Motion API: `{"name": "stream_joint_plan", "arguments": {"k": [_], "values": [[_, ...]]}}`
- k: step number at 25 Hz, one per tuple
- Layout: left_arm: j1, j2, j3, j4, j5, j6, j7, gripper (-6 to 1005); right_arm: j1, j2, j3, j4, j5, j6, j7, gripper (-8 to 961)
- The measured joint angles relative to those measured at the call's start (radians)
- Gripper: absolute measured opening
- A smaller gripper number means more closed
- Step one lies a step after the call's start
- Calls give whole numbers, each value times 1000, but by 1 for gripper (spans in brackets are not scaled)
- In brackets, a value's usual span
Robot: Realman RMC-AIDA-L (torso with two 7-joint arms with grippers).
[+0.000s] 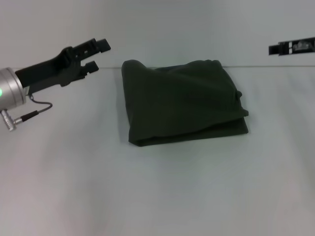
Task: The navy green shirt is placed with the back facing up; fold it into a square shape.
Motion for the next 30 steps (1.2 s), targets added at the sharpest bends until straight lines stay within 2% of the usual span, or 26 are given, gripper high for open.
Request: {"name": "stream_joint_plan", "arguments": {"k": [2, 4, 8, 10, 12, 15, 19, 24, 27, 30], "values": [[5, 6, 8, -3, 12, 28, -3, 922, -26, 0, 46, -7, 89, -54, -63, 680], [12, 13, 27, -6, 21, 59, -8, 921, -76, -13, 131, 5, 275, -154, -206, 680], [33, 25, 89, -9, 50, 131, -71, 919, -207, -57, 310, 119, 729, -393, -486, 681], [44, 20, 96, -10, 63, 148, -112, 918, -275, -82, 366, 182, 885, -492, -545, 735], [49, 10, 99, -17, 75, 144, -143, 917, -328, -102, 405, 225, 971, -573, -574, 788], [34, -6, 104, -66, 114, 87, -195, 915, -382, -118, 457, 251, 1056, -676, -596, 860], [8, -23, 109, -144, 125, -26, -218, 913, -408, -119, 515, 252, 1094, -740, -601, 949], [5, -66, 110, -188, 126, -134, -227, 911, -405, -120, 529, 254, 1104, -762, -614, 944], [9, -75, 110, -195, 126, -154, -229, 909, -398, -120, 536, 254, 1109, -764, -619, 944], [10, -75, 110, -220, 127, -173, -227, 908, -396, -118, 542, 254, 1112, -765, -626, 945]]}}
